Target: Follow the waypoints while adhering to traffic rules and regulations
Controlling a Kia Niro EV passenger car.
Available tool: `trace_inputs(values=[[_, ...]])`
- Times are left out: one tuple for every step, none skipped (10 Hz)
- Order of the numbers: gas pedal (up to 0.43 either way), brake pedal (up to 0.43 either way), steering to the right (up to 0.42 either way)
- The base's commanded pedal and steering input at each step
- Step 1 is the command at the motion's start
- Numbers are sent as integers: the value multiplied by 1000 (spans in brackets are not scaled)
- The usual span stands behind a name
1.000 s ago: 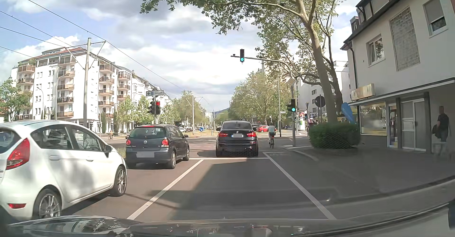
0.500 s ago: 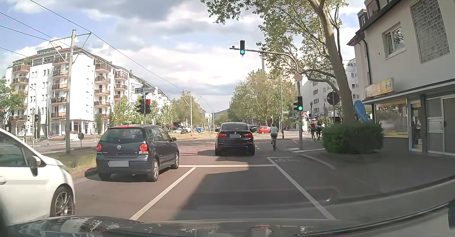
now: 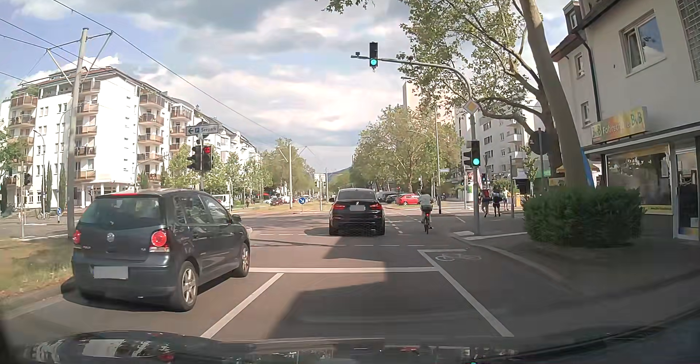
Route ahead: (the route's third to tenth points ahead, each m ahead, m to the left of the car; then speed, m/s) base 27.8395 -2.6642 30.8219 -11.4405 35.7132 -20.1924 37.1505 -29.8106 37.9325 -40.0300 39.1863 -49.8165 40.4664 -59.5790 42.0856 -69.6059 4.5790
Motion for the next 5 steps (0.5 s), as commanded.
trace_inputs(values=[[47, 0, 3], [47, 0, 3], [47, 0, 2], [47, 0, 3], [47, 0, 3]])
